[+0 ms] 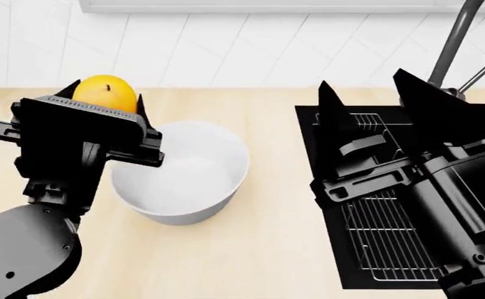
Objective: Pick the sweet potatos and asparaguss from the sink and place them in one bowl. Place the orange in the other bowl. Then turn off the sink faucet.
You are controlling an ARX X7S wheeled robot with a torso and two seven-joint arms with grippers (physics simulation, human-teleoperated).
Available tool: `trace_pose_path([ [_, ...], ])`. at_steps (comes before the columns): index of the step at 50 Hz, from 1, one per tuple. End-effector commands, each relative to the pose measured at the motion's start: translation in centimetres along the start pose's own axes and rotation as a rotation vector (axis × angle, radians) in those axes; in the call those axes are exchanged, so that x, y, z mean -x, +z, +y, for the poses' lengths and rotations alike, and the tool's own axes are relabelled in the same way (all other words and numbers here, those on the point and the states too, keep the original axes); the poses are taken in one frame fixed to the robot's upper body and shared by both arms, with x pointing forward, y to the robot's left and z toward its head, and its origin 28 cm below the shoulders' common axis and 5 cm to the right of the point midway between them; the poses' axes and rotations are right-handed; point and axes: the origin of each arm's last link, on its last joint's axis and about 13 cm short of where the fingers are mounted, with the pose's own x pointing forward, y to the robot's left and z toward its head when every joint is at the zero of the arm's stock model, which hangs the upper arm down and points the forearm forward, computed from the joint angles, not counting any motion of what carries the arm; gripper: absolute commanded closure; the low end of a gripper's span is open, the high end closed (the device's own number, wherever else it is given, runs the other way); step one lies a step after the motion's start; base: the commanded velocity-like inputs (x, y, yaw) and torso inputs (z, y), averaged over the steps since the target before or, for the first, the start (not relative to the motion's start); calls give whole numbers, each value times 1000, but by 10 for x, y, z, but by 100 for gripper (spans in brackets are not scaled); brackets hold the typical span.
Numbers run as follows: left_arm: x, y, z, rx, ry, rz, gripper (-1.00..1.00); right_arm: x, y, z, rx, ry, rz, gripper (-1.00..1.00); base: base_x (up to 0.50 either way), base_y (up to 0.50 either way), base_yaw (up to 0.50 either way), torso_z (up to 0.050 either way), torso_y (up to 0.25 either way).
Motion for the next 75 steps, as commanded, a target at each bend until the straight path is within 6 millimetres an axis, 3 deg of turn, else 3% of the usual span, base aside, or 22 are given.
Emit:
trace_pose_path([
  [1, -19, 11, -12, 119, -185, 152, 100, 0, 2, -2, -27, -6, -7, -100, 0, 0, 0, 0, 0],
  [21, -12, 19, -23, 181, -332, 172, 100, 0, -2, -3, -31, -16, 3, -100, 0, 0, 0, 0, 0],
  [33, -22, 8, -26, 186, -317, 254, 100, 0, -3, -3, -33, -19, 3, -100, 0, 0, 0, 0, 0],
  [51, -15, -1, -30, 166, -349, 285, 100, 2, -2, -3, -31, -23, 6, -100, 0, 0, 0, 0, 1],
  [75, -21, -16, -36, 161, -350, 348, 100, 1, -4, -3, -38, -24, 10, -100, 0, 0, 0, 0, 0],
])
